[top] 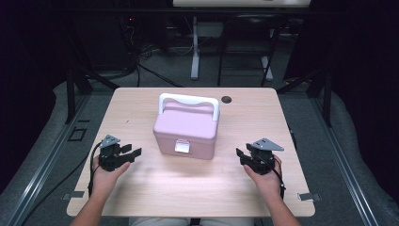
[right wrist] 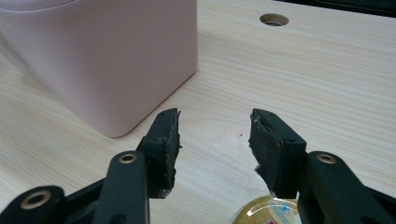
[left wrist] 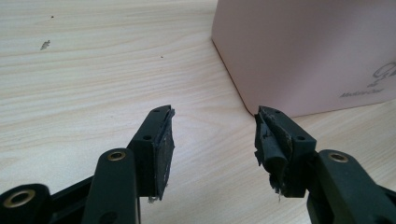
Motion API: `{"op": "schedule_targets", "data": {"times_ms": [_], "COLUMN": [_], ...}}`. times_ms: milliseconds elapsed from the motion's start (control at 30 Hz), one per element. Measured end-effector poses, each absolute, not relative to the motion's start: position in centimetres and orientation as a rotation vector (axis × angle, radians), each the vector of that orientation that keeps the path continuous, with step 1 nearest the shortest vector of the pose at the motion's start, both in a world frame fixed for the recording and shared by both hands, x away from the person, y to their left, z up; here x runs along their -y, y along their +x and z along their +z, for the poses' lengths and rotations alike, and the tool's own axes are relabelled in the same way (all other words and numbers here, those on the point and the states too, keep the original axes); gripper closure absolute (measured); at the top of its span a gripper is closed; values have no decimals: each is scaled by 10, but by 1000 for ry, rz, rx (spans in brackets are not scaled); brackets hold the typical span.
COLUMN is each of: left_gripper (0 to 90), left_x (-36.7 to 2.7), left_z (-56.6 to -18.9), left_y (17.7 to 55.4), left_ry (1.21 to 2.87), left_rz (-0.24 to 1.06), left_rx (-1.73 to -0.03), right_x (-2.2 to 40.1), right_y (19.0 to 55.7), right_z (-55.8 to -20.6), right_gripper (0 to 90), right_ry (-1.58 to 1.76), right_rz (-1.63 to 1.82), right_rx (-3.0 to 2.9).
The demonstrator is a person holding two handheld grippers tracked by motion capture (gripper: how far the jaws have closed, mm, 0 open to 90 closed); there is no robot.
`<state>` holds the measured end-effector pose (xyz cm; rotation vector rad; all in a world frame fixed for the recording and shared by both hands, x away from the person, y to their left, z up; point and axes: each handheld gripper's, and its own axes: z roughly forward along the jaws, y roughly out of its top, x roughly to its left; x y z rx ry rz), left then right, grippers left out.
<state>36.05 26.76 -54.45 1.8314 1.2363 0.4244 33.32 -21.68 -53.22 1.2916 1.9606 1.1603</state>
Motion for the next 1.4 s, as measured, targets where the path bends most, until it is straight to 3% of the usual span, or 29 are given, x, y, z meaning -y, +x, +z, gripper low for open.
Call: {"op": "schedule_targets", "data": {"times_ms": [467,633,933,1400], "left_gripper": [515,511,573,642], "left_x": [-263,-261,-262,-252], "left_z": [-547,-545,-535,-515], "left_y": [358,354,358,386], "left_ry": [1872,1883,1857,1819], "left_rz": [404,431,413,380], "left_rx": [-1171,-1169,-1171,-1193], "right_x": [212,204,197,194], "right_y": [335,334,337,354], "right_z": [-534,-532,-533,-524], "right_gripper": [521,483,580,615], "right_ry": [1326,1325,1327,1393], "right_rz": [1156,1197,1195,1198], "right_rx": [-1969,-1965,-2042,-2027]}}
